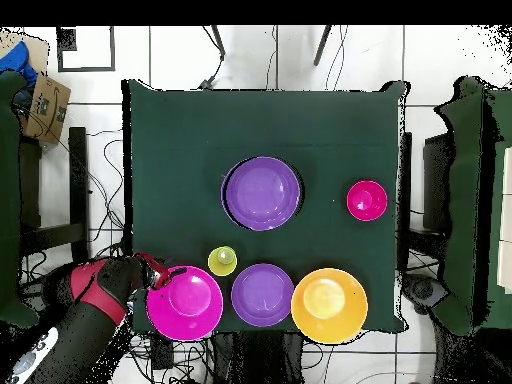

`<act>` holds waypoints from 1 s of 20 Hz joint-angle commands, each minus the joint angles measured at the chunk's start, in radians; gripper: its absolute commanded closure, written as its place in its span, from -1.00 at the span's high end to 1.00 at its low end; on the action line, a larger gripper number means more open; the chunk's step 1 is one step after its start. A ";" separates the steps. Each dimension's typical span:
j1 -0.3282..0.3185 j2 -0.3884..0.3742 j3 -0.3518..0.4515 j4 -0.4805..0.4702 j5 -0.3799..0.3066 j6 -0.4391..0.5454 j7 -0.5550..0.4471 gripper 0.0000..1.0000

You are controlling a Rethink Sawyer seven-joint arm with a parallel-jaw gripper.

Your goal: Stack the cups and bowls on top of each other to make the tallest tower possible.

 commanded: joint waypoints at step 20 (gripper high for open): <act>-0.042 -0.035 0.186 0.073 0.016 -0.127 0.142 1.00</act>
